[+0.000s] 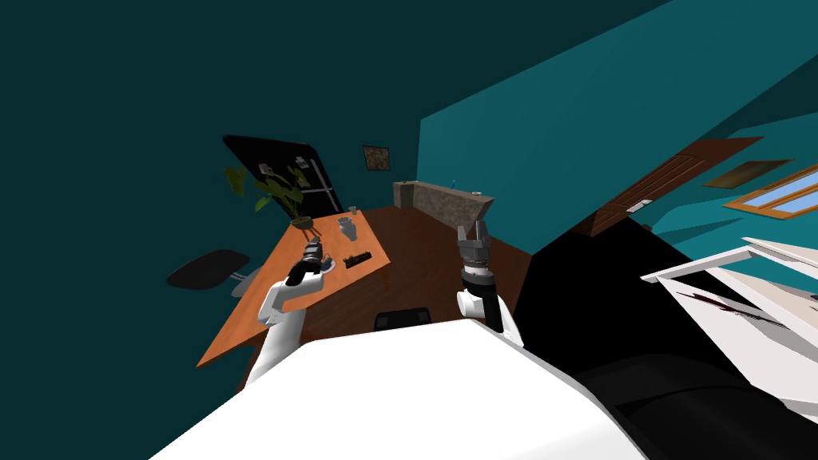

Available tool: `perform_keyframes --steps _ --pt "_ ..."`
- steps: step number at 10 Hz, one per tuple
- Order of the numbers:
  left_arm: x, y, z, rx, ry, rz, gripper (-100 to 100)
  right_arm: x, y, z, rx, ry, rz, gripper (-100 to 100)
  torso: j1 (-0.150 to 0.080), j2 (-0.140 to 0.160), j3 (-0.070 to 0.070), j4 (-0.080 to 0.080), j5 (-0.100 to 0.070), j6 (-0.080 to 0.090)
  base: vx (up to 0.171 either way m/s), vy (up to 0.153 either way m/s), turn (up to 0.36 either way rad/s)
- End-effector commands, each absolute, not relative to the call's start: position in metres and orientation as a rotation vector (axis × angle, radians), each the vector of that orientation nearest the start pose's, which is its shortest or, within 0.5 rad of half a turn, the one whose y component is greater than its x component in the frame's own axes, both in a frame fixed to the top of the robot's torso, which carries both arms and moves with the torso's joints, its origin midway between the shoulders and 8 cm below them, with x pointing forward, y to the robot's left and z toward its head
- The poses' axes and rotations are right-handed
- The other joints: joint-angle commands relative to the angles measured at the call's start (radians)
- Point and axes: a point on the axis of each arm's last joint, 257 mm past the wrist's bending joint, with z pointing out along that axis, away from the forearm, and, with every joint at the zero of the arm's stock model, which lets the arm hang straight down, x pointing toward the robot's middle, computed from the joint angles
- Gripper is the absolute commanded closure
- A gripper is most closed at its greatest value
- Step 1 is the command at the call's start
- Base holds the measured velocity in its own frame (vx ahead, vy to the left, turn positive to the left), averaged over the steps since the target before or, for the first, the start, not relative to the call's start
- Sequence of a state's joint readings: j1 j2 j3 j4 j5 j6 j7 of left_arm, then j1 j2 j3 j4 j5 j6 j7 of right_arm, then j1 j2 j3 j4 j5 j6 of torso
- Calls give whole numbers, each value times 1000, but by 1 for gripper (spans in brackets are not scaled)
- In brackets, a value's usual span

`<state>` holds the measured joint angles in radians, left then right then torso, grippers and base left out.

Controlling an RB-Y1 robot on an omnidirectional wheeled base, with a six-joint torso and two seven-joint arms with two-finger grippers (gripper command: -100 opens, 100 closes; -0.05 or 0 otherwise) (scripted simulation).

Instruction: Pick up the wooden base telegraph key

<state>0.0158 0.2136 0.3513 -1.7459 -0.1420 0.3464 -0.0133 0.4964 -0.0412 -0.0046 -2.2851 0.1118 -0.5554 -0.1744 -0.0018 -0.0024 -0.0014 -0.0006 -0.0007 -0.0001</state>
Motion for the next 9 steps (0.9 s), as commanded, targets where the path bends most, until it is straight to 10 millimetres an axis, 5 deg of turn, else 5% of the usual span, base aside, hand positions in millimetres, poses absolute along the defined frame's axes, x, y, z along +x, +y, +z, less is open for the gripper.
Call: perform_keyframes --steps 1,9 --pt "498 491 -199 -1312 1169 -565 -100 336 -259 36 571 635 1411 0 0 0 0 0 0 0 33 -31 -32" --pt "489 509 -275 -1596 1223 -489 -100 336 -259 36 571 635 1411 0 1 -1 0 0 0 0 35 -21 -35"
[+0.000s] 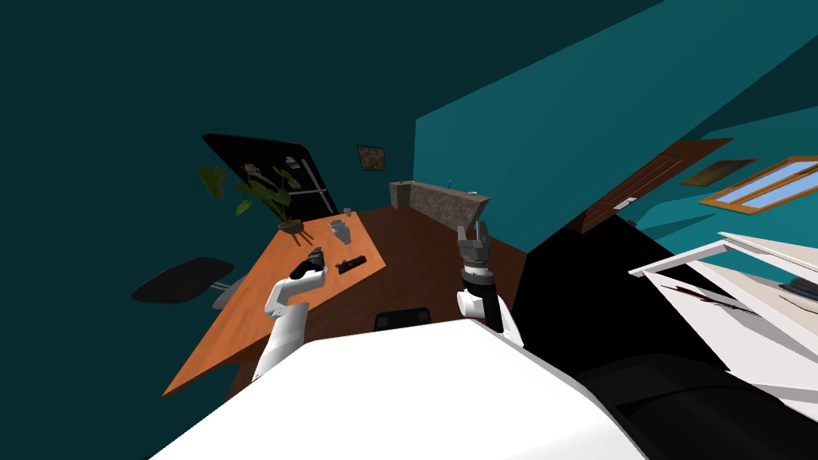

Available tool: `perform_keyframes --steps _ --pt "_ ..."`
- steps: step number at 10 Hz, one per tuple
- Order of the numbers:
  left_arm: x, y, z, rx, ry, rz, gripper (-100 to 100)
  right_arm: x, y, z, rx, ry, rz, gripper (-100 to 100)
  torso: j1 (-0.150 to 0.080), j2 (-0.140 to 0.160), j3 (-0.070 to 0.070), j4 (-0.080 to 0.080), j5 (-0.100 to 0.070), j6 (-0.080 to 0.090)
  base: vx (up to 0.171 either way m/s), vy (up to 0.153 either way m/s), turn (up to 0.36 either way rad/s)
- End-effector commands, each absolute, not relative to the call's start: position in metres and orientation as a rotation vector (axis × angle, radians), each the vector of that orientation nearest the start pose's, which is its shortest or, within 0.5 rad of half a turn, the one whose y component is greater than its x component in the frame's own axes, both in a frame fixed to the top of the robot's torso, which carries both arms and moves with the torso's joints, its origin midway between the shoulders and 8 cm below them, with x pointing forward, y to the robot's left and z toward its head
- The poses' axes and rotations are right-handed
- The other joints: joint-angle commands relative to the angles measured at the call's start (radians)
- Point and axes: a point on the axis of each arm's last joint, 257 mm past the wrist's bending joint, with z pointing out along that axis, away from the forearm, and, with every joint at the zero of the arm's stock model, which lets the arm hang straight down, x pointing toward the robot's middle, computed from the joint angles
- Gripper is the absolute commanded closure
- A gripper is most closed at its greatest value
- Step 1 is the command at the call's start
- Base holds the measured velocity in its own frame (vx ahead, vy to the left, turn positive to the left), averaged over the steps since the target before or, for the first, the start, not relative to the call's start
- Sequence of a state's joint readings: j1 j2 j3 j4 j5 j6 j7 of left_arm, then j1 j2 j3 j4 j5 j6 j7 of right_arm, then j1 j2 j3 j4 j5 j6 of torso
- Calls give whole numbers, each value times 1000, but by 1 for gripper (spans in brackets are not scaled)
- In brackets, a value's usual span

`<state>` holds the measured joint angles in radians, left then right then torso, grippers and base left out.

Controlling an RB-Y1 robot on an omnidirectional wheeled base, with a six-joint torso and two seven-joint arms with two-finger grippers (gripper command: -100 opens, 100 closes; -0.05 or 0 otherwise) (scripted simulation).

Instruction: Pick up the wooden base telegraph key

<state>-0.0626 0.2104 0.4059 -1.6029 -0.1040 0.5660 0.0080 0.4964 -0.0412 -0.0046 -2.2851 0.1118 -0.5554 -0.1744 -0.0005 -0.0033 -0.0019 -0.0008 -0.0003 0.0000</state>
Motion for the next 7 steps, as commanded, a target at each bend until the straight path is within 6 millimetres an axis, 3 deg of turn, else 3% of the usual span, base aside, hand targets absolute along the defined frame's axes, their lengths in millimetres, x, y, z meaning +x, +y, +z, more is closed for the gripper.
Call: perform_keyframes --steps 1,7 --pt "487 510 -278 -1607 1229 -482 -100 336 -259 36 571 635 1411 0 0 0 0 0 0 0 39 -10 -28" --pt "469 502 -347 -1876 1280 -429 -100 336 -259 36 571 635 1410 0 2 -1 -1 0 0 0 61 7 -57"
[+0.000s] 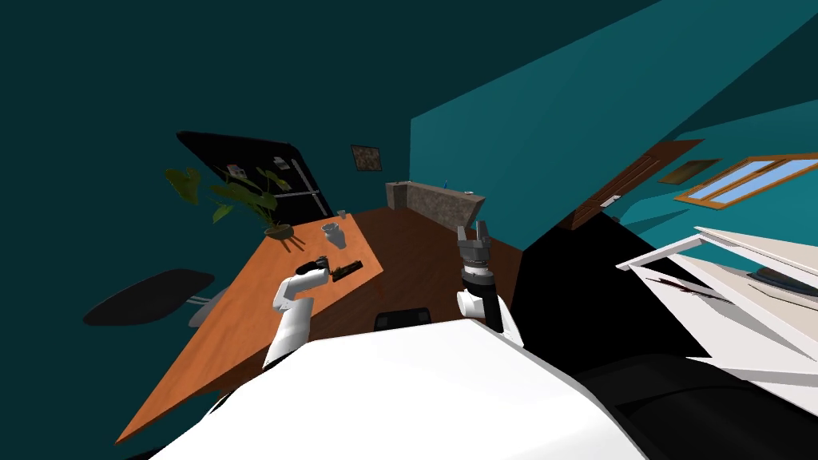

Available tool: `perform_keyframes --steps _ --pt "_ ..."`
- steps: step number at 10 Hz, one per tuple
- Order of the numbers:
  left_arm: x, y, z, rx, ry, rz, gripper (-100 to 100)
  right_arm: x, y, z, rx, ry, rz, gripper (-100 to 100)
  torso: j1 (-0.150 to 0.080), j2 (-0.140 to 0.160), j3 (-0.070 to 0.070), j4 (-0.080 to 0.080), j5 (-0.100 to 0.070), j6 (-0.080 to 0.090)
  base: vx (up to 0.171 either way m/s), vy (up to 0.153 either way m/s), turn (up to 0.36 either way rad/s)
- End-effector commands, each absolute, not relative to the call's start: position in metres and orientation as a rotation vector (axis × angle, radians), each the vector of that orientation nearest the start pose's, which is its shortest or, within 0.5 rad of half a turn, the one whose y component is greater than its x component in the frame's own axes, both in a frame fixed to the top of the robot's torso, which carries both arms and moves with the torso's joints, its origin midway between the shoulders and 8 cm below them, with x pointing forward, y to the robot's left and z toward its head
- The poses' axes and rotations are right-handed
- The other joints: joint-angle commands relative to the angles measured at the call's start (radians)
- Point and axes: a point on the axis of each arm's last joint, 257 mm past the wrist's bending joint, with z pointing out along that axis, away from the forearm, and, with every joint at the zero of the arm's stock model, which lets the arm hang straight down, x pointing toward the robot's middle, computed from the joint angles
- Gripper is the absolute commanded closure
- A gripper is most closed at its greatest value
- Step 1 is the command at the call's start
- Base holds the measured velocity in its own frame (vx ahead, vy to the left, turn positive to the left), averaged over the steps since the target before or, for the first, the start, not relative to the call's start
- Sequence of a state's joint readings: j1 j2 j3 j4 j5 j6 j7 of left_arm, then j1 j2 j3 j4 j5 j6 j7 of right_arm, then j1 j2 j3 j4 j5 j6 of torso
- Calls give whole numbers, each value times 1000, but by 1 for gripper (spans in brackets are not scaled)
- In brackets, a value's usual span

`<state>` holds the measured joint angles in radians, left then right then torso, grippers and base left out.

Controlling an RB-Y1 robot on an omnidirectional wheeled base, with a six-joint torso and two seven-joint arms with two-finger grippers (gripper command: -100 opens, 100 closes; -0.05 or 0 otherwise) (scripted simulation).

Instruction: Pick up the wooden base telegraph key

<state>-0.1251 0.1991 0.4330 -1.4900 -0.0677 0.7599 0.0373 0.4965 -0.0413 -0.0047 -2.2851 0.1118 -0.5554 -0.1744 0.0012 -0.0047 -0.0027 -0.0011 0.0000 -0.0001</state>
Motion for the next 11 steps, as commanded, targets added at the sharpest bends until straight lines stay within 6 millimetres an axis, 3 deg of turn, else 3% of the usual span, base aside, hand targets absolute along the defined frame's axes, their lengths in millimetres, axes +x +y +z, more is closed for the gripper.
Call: perform_keyframes --steps 1,11 --pt "465 498 -360 -1932 1288 -420 -100 336 -259 36 571 635 1410 0 0 0 0 0 0 0 87 19 -106" --pt "419 472 -433 -2289 1356 -295 -100 336 -259 36 571 635 1410 0 1 0 0 0 0 0 63 20 -56"
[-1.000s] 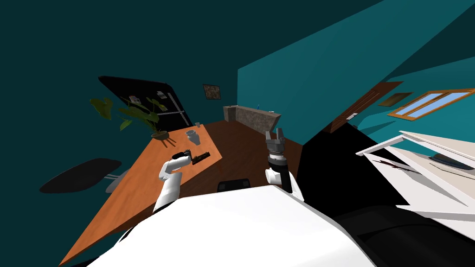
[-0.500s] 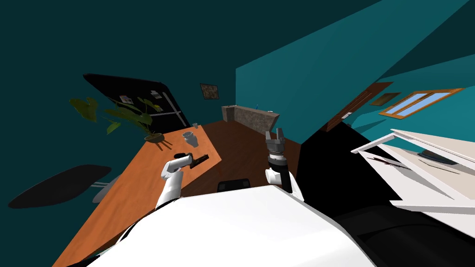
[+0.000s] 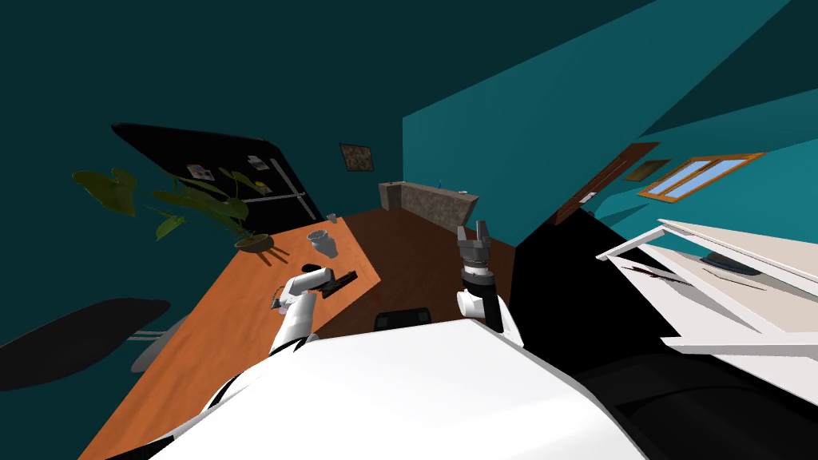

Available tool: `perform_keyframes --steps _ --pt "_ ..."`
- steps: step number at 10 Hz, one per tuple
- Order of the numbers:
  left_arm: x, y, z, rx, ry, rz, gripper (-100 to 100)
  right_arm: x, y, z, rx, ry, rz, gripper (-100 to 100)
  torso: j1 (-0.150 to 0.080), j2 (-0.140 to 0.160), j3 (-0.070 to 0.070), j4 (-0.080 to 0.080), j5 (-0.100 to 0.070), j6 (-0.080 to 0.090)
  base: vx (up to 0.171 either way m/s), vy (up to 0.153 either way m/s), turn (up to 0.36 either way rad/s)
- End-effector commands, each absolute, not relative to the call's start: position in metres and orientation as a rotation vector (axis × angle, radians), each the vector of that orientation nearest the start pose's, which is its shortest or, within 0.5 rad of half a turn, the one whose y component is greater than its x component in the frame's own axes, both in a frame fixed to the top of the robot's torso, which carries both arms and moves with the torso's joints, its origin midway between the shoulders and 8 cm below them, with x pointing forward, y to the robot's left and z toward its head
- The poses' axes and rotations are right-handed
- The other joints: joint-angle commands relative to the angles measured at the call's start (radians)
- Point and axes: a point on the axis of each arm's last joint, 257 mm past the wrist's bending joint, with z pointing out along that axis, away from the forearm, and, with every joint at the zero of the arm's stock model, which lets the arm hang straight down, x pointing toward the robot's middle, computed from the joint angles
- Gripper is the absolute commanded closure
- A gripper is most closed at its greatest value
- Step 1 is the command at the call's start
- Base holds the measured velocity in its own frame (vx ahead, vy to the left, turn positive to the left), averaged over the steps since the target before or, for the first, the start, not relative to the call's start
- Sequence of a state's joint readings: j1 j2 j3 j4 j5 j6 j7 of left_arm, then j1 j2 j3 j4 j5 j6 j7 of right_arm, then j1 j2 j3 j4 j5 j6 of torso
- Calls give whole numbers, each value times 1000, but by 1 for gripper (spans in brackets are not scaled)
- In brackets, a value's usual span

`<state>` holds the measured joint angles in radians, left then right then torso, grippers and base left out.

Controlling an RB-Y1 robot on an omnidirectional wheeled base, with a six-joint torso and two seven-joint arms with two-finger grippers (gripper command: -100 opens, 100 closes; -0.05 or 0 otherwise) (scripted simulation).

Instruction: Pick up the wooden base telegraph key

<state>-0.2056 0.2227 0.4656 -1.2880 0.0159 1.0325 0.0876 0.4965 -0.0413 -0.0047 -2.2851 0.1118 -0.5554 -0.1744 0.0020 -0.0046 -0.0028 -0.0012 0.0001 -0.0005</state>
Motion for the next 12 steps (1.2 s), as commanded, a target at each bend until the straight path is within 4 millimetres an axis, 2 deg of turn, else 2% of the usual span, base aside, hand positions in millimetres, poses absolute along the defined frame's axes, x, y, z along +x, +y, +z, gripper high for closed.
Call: perform_keyframes --steps 1,3,4,5,6,9,10,12 --pt "413 470 -438 -2319 1361 -279 -100 336 -259 36 571 635 1410 0 0 0 0 0 0 0 62 35 -47" --pt "398 465 -453 -2379 1373 -244 -100 336 -259 36 571 635 1410 0 0 1 0 0 0 0 60 28 -37" --pt "404 467 -447 -2357 1368 -257 -100 336 -259 36 571 635 1410 0 0 1 0 0 0 0 27 8 -8" --pt "403 466 -448 -2362 1369 -254 0 336 -259 36 571 635 1410 0 -1 2 1 0 0 0 5 2 1" --pt "390 496 -453 -2354 1359 -244 -100 336 -259 36 571 635 1410 0 -2 4 2 1 0 0 -3 -53 -374" --pt "381 494 -464 -2392 1364 -233 -100 336 -259 36 571 635 1411 0 -4 5 3 1 -1 -1 -7 -33 -16" --pt "372 523 -463 -2374 1345 -236 -100 336 -259 36 571 635 1411 0 -3 5 3 1 -1 0 -16 -51 -307" --pt "358 522 -478 -2425 1347 -215 -100 336 -259 36 571 635 1411 0 -5 6 3 1 -1 0 -5 -40 -74"
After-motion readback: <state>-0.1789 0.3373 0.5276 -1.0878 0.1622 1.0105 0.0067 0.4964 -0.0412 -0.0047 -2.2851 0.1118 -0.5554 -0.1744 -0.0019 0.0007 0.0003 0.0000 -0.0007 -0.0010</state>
